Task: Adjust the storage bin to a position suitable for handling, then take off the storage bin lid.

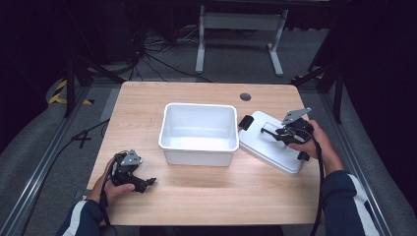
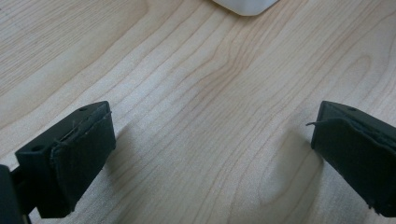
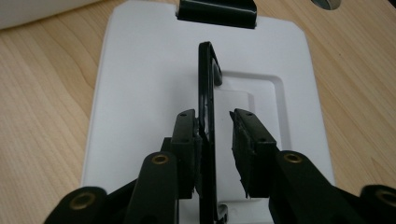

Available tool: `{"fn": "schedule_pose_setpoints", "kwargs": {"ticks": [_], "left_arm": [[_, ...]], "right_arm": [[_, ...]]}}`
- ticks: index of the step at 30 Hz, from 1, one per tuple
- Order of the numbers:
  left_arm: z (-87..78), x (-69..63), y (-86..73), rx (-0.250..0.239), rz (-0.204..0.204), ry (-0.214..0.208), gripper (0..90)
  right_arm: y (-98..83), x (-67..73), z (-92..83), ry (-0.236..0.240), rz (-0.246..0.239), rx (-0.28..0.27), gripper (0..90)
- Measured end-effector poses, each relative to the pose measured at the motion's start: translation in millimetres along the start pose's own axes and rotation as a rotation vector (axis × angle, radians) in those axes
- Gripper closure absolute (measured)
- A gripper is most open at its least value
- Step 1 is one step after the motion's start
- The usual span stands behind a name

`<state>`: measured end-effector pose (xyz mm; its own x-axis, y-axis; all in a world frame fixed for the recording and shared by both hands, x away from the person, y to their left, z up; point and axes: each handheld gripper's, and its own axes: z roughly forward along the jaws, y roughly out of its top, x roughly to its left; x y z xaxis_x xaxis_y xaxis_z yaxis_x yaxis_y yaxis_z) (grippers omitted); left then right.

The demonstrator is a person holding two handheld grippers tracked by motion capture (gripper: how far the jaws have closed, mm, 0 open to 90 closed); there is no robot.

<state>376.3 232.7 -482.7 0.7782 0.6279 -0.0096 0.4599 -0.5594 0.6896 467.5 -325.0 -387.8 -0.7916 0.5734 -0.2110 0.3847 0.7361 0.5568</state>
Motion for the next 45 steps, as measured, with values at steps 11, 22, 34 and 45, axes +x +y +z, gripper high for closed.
{"fn": "schedule_pose_setpoints", "kwargs": {"ticks": [11, 22, 34, 45], "left_arm": [[0.0, 0.3, 0.2, 0.003, 0.001, -0.003, 0.2], [-0.1, 0.1, 0.1, 0.002, -0.001, 0.0, 0.2], [-0.1, 0.0, -0.1, 0.003, -0.005, -0.001, 0.2], [0.2, 0.3, 0.3, 0.004, -0.004, -0.006, 0.1]], "right_arm": [[2.2, 5.0, -8.2, -0.025, 0.018, -0.017, 58.5], [4.5, 7.7, -21.2, -0.091, 0.057, -0.025, 44.0], [2.4, 19.1, -47.7, -0.144, 0.084, -0.079, 35.2], [-24.9, 35.4, -68.1, -0.174, 0.107, -0.121, 32.4]]}}
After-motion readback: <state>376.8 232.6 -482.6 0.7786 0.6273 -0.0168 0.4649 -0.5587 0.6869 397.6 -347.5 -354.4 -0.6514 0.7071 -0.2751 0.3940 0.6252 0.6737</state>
